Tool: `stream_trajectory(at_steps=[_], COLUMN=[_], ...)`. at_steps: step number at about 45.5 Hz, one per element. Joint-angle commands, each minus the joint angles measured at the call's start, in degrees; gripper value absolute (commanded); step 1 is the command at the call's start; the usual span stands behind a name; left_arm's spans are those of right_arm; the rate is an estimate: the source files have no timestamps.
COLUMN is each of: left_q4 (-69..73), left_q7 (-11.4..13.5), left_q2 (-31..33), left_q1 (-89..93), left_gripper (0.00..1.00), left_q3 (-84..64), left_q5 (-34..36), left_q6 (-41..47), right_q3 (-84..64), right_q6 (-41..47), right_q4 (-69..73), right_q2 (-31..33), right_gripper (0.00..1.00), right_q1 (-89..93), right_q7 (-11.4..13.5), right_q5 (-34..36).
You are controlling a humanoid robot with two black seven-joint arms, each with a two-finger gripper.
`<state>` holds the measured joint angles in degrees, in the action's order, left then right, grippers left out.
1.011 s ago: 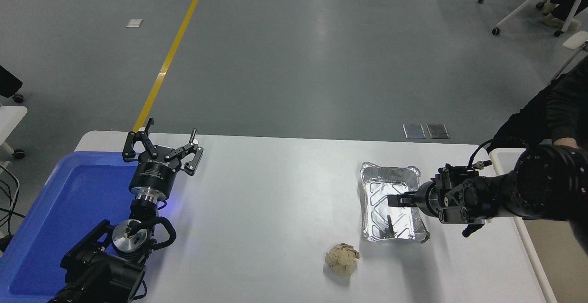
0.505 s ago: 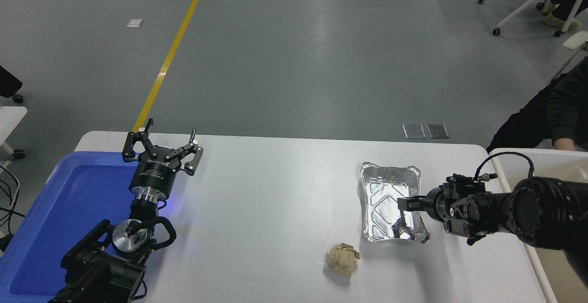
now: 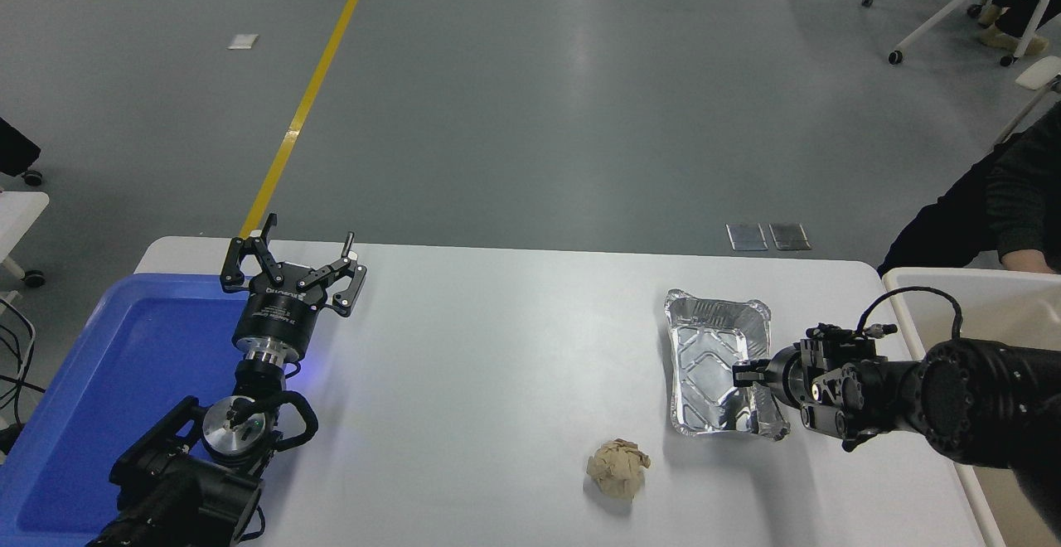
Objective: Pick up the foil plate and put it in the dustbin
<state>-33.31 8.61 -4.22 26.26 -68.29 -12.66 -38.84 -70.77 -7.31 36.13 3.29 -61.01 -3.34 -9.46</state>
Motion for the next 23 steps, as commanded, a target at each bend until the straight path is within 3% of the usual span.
stream_trajectory(at_steps=[1,7,23], left_q4=[0.00,0.00,0.00], left_q7=[0.00,0.00,0.00], left_q2=[0.00,0.00,0.00], left_q1=[0.02,-0.07,-0.07], left_gripper=[0.99,0.99,0.99], left_q3=[0.00,0.00,0.00], left_q5=[0.00,0.00,0.00], left_q6=[0.00,0.00,0.00], right_q3=[0.80,2.47,8.89], right_q6=[-0.25,0.19,0.55], right_q4=[1.13,6.04,41.11], right_q2=[0.57,2.50,16.12], right_gripper=[0.00,0.00,0.00], right_q1=[-1.13,-4.20,-30.64], right_q7=[-0.09,-0.44,-0.27], right_q5=[0.06,0.15,-1.26])
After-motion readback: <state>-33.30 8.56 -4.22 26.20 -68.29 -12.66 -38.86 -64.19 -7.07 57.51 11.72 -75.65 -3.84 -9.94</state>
